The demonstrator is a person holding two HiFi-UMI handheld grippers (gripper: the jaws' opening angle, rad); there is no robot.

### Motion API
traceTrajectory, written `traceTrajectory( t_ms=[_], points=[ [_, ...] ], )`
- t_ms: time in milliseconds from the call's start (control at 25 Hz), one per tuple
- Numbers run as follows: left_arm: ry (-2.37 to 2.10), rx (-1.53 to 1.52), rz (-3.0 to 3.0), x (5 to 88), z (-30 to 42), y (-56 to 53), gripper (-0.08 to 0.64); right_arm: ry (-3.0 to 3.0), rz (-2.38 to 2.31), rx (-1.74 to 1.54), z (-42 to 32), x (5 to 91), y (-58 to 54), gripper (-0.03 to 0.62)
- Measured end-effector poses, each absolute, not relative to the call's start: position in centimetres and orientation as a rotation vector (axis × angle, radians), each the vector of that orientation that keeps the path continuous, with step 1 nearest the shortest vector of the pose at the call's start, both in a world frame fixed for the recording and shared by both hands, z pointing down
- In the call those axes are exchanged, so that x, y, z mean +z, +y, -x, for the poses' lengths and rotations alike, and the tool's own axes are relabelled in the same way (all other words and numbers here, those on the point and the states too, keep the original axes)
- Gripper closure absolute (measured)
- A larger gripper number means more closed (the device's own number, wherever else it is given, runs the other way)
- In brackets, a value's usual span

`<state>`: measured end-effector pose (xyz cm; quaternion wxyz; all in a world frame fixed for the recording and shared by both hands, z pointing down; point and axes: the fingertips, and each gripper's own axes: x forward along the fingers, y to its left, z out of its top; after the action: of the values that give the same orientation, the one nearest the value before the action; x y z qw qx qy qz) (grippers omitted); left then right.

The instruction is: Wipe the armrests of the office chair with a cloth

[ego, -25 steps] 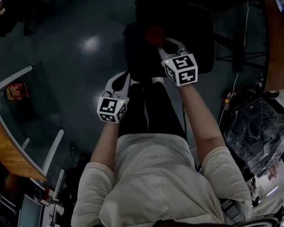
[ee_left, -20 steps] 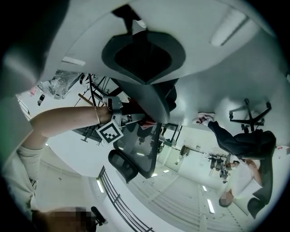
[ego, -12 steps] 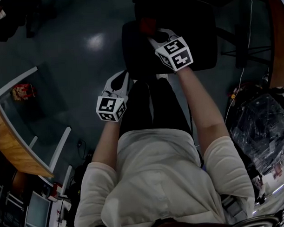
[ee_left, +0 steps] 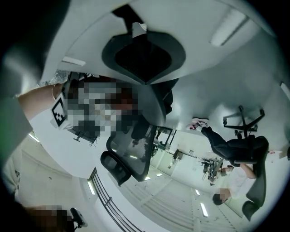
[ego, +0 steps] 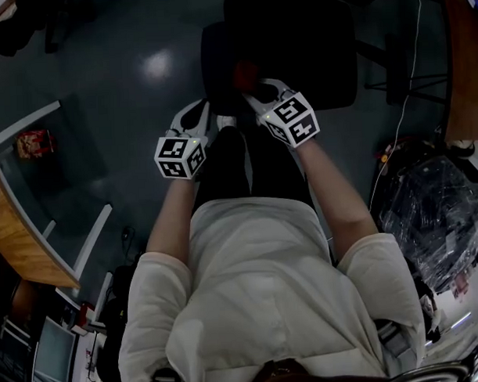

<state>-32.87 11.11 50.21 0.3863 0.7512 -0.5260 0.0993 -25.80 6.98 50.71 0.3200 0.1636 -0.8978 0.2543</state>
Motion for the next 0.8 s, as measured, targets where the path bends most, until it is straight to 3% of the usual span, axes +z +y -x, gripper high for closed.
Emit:
traceTrajectory(
  t_ms=[520,800],
  points=[
    [-1.246,0.321,-1.992,50.3,32.4,11.0,0.554,-2.256,-0.572,0.832,23.0,50.8,15.1,0.548],
    [-1.252,0.297,-1.953,50.4,32.1,11.4,0.552,-2.305,-0.651,0.389,23.8,46.5,3.2,0.546]
  ],
)
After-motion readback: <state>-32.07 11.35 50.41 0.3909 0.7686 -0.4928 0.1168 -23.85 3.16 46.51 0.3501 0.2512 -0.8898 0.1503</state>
